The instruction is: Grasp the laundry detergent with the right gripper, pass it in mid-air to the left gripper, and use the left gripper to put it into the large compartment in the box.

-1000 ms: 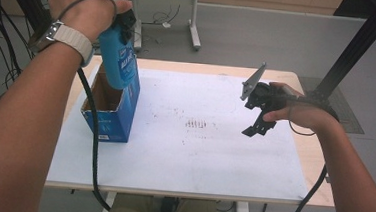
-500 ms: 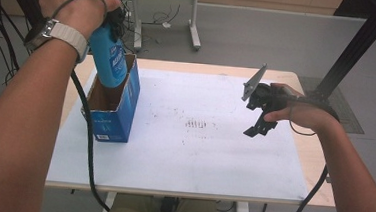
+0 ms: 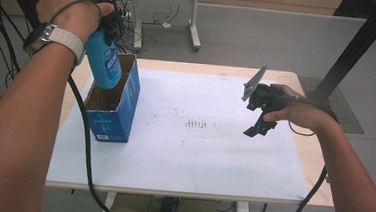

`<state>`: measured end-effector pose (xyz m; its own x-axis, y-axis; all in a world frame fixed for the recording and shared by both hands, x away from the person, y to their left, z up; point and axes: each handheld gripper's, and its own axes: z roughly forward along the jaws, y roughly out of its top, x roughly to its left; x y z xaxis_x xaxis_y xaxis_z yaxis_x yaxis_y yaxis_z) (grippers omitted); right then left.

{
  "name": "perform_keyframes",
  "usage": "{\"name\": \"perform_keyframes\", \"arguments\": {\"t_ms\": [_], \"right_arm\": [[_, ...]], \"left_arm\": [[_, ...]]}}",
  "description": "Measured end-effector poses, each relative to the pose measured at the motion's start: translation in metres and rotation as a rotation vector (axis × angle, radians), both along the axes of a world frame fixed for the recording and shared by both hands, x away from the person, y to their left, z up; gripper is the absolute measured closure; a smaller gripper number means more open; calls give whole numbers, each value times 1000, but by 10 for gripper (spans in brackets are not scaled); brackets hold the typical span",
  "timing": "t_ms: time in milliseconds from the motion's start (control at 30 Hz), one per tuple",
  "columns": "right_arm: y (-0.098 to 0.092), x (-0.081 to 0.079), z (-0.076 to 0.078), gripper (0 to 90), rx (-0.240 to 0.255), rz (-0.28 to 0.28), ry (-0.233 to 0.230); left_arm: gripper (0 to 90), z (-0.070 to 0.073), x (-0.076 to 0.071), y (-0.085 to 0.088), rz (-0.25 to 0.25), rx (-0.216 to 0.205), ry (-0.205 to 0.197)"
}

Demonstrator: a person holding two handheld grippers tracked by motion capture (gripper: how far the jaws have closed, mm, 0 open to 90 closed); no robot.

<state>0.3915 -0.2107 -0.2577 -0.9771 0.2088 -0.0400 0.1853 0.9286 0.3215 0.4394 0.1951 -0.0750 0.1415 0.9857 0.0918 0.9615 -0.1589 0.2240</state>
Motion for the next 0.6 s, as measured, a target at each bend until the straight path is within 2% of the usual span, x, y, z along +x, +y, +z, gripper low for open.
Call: {"name": "perform_keyframes", "arguments": {"t_ms": [233, 600], "right_arm": [[-3, -1, 0, 76, 2, -8, 0], [-5, 0, -4, 76, 3, -14, 8]], "left_arm": [[377, -6, 2, 5, 17, 1, 0], [377, -25, 7, 13, 34, -2, 12]]}}
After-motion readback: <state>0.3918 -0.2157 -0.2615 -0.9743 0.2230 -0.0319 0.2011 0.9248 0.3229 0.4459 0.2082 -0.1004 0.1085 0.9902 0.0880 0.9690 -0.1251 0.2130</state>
